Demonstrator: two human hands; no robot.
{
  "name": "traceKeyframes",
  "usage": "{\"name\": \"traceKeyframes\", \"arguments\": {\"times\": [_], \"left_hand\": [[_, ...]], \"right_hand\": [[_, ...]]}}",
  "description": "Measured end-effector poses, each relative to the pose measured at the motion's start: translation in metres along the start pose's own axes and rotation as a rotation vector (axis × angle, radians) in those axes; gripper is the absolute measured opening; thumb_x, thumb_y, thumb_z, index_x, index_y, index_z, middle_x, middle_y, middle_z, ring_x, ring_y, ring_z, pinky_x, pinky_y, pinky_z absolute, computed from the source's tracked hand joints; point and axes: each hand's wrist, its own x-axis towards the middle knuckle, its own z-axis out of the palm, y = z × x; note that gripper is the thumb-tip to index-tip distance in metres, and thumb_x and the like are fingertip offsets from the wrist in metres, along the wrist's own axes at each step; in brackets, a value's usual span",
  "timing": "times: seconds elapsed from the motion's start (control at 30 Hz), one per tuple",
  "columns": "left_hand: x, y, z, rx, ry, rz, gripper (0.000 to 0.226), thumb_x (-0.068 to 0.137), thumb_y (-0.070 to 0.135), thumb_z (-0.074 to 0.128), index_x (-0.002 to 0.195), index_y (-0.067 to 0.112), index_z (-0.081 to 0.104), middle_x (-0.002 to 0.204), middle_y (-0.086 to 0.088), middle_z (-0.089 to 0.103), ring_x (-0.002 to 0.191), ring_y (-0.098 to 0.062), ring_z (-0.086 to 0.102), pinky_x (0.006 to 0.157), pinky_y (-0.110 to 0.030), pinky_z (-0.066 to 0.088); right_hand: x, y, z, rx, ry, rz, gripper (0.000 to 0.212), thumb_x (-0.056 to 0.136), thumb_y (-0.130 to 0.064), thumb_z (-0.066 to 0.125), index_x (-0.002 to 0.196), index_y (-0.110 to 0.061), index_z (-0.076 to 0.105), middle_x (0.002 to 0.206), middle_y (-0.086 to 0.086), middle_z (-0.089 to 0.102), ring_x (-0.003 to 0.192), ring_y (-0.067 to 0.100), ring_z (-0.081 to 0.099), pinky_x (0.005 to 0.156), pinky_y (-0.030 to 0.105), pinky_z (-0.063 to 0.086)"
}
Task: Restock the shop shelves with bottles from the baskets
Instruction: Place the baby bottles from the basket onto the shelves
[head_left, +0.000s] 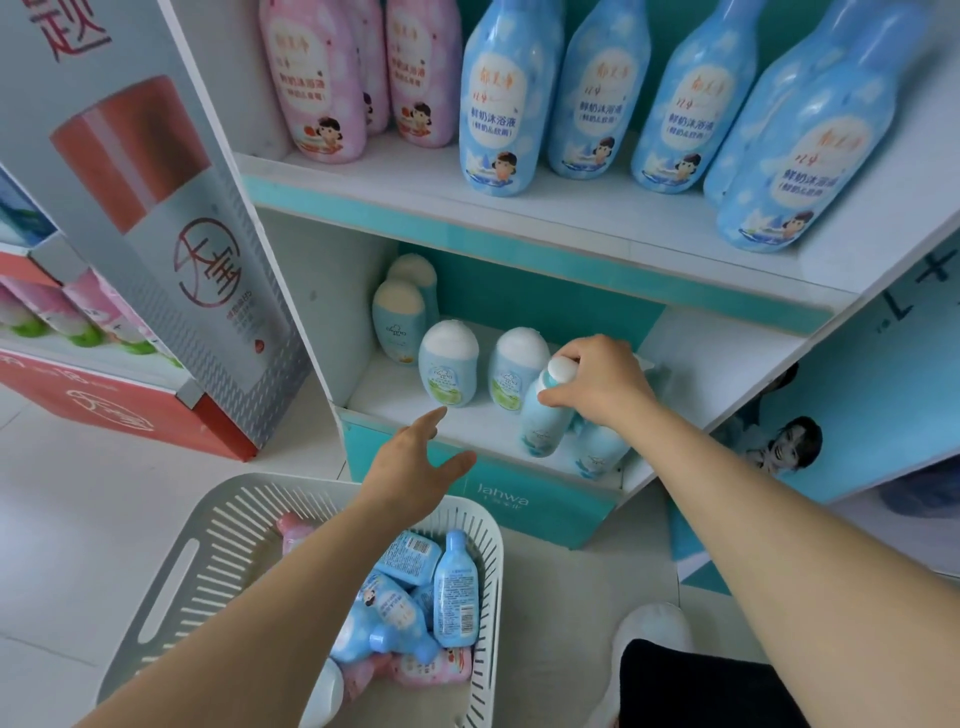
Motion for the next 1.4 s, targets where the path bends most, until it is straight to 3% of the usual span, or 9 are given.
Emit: {"name": "traceKeyframes", "arguments": {"times": [0.27,0.43,0.6,0.73,0.83,1.2,1.4], "left_hand": [[-0.008,0.001,-0.001,0.044,0.013,0.038,0.059,0.088,0.042,0.056,0.142,0.029,0.033,0.139,0.000,0.047,0.126,-0.019,0.045,0.103,-0.036,0.038],[-0.011,0.001,-0.002,0.074,0.030,0.064,0.055,0.089,0.040,0.055,0.140,0.028,0.036,0.137,0.001,0.049,0.123,-0.017,0.047,0.100,-0.034,0.040],[-0.011,-0.001,-0.003,0.095,0.032,0.067,0.053,0.090,0.040,0.055,0.139,0.028,0.038,0.136,0.001,0.050,0.121,-0.017,0.048,0.099,-0.034,0.041],[-0.012,-0.005,-0.003,0.129,0.031,0.065,0.053,0.090,0.041,0.055,0.139,0.028,0.039,0.136,0.001,0.050,0.121,-0.017,0.048,0.098,-0.033,0.042],[-0.013,-0.008,-0.005,0.140,0.037,0.062,0.053,0.090,0.041,0.055,0.138,0.028,0.039,0.135,0.002,0.050,0.120,-0.017,0.049,0.098,-0.032,0.041],[-0.023,-0.016,-0.017,0.169,0.072,0.059,0.053,0.089,0.042,0.055,0.138,0.027,0.040,0.135,0.002,0.051,0.120,-0.016,0.050,0.098,-0.031,0.040],[-0.037,-0.014,-0.027,0.164,0.091,0.074,0.054,0.089,0.042,0.055,0.138,0.026,0.039,0.136,0.001,0.050,0.121,-0.016,0.049,0.099,-0.031,0.039]], "right_hand": [[-0.003,0.011,0.012,-0.177,-0.005,0.029,0.035,0.075,-0.020,0.074,0.107,-0.013,0.064,0.105,0.010,0.061,0.099,0.028,0.056,0.082,0.034,0.049],[-0.001,0.021,0.019,-0.271,-0.016,0.045,0.031,0.076,-0.022,0.072,0.103,-0.012,0.062,0.102,0.010,0.061,0.084,0.025,0.051,0.069,0.029,0.043],[0.001,0.022,0.027,-0.305,-0.013,0.022,0.020,0.076,-0.022,0.070,0.089,-0.013,0.057,0.099,0.011,0.062,0.082,0.026,0.053,0.064,0.027,0.036],[0.003,0.025,0.029,-0.339,0.003,0.012,0.034,0.080,-0.022,0.068,0.110,-0.009,0.060,0.108,0.013,0.062,0.097,0.029,0.058,0.068,0.029,0.041],[0.001,0.025,0.029,-0.352,0.018,0.002,0.043,0.083,-0.020,0.067,0.122,-0.009,0.056,0.118,0.013,0.059,0.105,0.030,0.058,0.082,0.033,0.048],[-0.007,0.015,0.020,-0.342,0.086,-0.080,0.049,0.081,-0.027,0.072,0.124,-0.010,0.057,0.126,0.010,0.055,0.115,0.028,0.051,0.089,0.034,0.043],[-0.026,-0.018,0.021,-0.316,0.070,-0.262,0.051,0.083,-0.029,0.069,0.128,-0.011,0.053,0.128,0.007,0.053,0.118,0.026,0.046,0.094,0.036,0.042]]}}
